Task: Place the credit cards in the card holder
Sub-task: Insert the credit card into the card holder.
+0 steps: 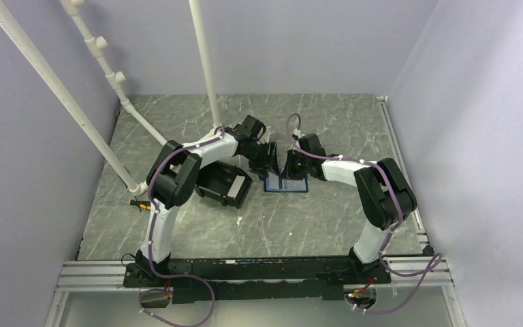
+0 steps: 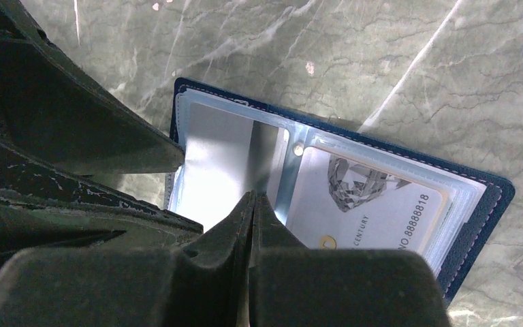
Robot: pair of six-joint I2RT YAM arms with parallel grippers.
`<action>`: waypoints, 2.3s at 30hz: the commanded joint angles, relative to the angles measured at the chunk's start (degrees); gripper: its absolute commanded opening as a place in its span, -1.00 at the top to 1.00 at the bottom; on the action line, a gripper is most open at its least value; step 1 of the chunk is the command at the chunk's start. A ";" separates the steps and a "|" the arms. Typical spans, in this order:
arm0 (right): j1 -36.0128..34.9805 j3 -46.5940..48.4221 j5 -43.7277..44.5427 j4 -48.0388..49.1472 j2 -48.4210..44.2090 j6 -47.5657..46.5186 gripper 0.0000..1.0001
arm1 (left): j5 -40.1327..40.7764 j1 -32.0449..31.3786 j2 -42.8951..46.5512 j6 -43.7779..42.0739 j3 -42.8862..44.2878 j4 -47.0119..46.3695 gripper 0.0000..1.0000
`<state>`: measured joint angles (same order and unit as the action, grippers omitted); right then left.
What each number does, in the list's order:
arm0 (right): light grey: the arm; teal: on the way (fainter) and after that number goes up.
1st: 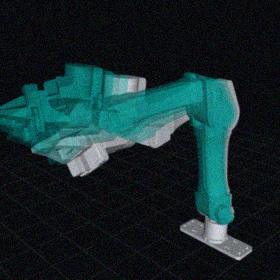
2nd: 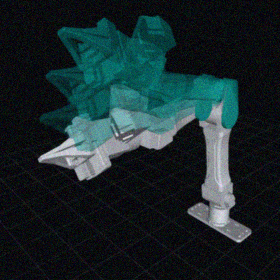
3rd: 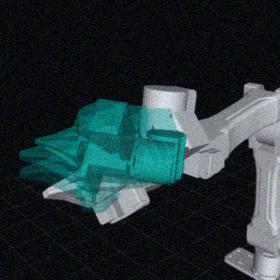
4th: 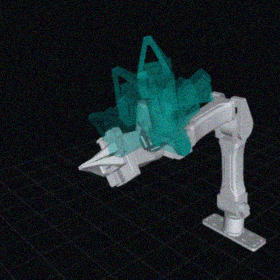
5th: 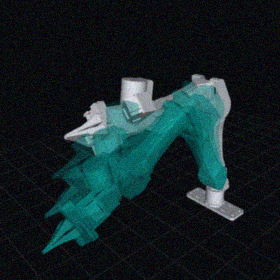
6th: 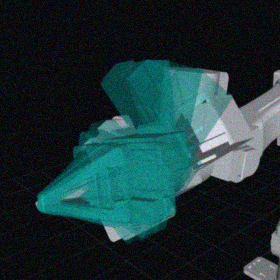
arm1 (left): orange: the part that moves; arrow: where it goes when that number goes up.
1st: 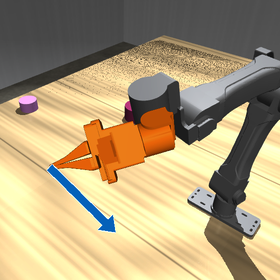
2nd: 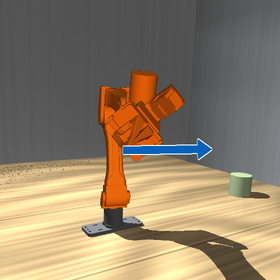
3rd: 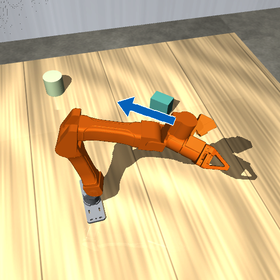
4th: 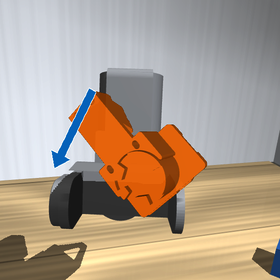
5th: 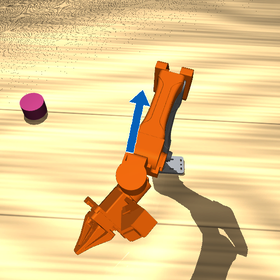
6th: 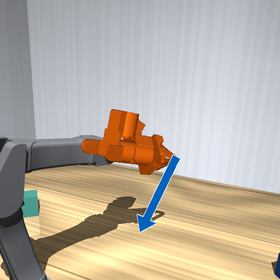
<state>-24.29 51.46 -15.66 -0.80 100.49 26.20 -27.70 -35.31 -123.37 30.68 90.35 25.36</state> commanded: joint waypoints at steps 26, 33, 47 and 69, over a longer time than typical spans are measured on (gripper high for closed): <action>-0.05 -1.36 -0.33 0.23 1.37 0.03 1.00 | 9.41 -2.31 -0.30 -6.57 7.75 0.86 -0.15; -0.05 -1.04 -0.33 -0.12 1.44 -0.26 1.00 | 11.00 -2.30 -3.13 -7.40 10.82 3.08 -0.18; -0.05 -1.19 -0.33 0.19 1.83 -0.05 1.00 | 14.37 -2.26 -1.15 -8.01 6.25 3.74 -0.20; 0.17 -2.83 -0.67 2.83 1.08 2.65 1.00 | -6.23 1.29 3.39 2.55 -1.00 -9.03 0.02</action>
<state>-24.03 50.17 -16.95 2.09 100.57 27.97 -24.67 -34.50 -123.94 28.45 90.65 20.45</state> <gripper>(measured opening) 0.007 0.498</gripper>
